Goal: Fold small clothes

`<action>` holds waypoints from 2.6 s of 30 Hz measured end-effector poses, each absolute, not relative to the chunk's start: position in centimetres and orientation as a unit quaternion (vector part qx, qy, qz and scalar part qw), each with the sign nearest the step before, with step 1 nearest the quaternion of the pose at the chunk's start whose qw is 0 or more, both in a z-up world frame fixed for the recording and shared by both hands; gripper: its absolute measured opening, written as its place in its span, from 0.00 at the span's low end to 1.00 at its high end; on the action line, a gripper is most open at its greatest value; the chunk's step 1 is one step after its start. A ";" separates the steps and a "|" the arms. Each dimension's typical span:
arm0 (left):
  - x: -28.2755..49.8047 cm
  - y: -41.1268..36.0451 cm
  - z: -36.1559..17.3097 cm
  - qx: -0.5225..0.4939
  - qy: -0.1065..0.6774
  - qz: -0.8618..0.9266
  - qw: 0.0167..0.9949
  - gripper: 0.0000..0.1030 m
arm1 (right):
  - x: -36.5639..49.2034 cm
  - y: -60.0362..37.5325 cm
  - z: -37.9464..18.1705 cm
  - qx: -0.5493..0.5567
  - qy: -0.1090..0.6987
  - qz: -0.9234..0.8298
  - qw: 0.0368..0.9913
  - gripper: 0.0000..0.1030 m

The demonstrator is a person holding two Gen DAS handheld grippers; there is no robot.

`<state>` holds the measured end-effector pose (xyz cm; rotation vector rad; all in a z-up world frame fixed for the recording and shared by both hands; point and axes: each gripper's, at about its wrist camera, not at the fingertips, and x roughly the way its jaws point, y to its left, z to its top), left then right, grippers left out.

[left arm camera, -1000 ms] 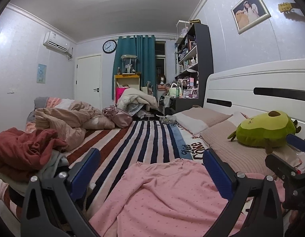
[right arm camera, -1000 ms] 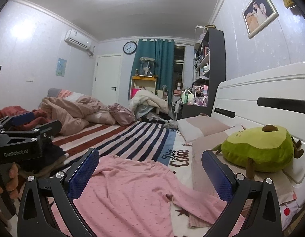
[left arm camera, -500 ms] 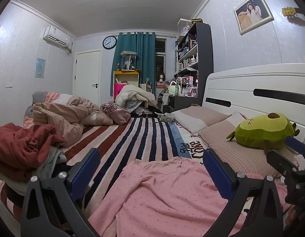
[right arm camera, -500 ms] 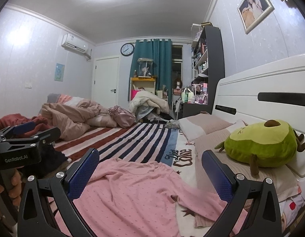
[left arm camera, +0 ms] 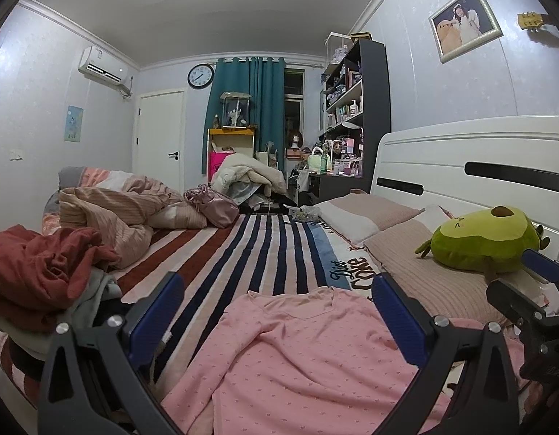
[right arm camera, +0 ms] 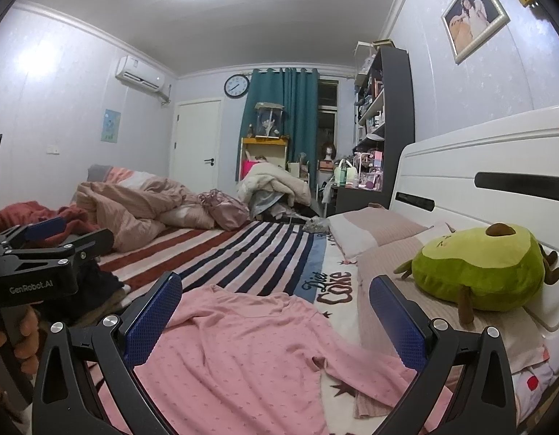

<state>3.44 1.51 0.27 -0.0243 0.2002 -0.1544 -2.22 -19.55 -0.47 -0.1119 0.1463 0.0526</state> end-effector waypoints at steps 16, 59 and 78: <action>4.1 2.1 0.1 -0.015 0.113 -0.081 0.990 0.99 | -2.0 -19.5 -0.3 -0.051 0.076 0.030 0.995 1.00; 3.9 16.8 -19.2 -0.044 0.347 -0.062 0.935 0.61 | 2.5 -21.4 -13.3 0.012 0.262 0.041 0.964 0.54; 3.9 12.7 -16.0 -0.003 0.347 -0.061 0.936 0.04 | 2.2 -23.2 -13.3 0.042 0.253 0.051 0.965 0.55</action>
